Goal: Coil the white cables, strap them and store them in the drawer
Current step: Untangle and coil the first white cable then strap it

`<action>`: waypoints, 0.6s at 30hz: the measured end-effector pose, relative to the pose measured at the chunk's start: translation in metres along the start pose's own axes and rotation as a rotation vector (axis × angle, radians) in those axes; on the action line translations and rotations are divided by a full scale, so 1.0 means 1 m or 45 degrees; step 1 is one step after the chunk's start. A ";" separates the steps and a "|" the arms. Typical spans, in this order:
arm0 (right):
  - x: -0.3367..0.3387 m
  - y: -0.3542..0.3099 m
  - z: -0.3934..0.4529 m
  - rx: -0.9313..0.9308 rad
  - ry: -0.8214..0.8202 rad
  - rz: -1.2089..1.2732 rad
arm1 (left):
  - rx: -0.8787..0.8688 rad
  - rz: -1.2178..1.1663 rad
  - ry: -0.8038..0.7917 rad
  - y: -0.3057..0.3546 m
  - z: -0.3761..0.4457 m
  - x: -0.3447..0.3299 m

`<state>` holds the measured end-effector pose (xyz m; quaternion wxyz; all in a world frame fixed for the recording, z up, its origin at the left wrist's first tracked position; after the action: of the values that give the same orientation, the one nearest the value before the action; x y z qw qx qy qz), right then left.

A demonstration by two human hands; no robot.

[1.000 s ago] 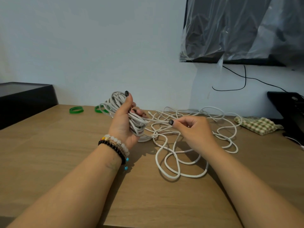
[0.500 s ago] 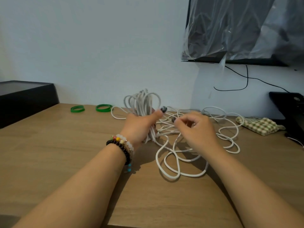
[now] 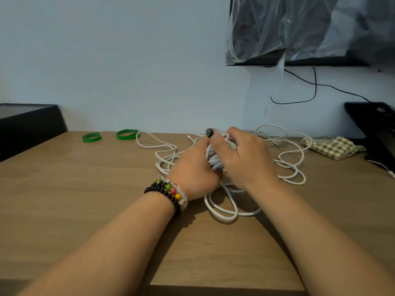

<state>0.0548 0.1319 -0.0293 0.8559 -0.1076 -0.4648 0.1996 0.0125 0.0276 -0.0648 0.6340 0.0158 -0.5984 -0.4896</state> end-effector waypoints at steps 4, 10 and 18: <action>-0.007 0.003 0.001 -0.083 -0.107 0.163 | 0.055 0.033 0.006 0.000 -0.004 0.001; -0.012 0.018 0.007 -0.171 -0.060 0.465 | 0.048 0.080 0.003 0.000 -0.005 0.001; -0.003 0.038 0.004 -0.341 0.063 0.566 | -0.030 0.789 0.054 0.026 -0.003 -0.004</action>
<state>0.0403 0.1647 -0.0433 0.7803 -0.3242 -0.4310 0.3168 0.0313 0.0417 -0.0532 0.7656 -0.1646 -0.5556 -0.2794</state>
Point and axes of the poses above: each hand's wrist, its own z-axis towards the middle knuckle, its own x-axis out of the back of the hand, y = z × x, the point moved 7 cm from there along z, towards the middle knuckle, and after that the axes turned 13 degrees about -y, right-handed, at the moved point
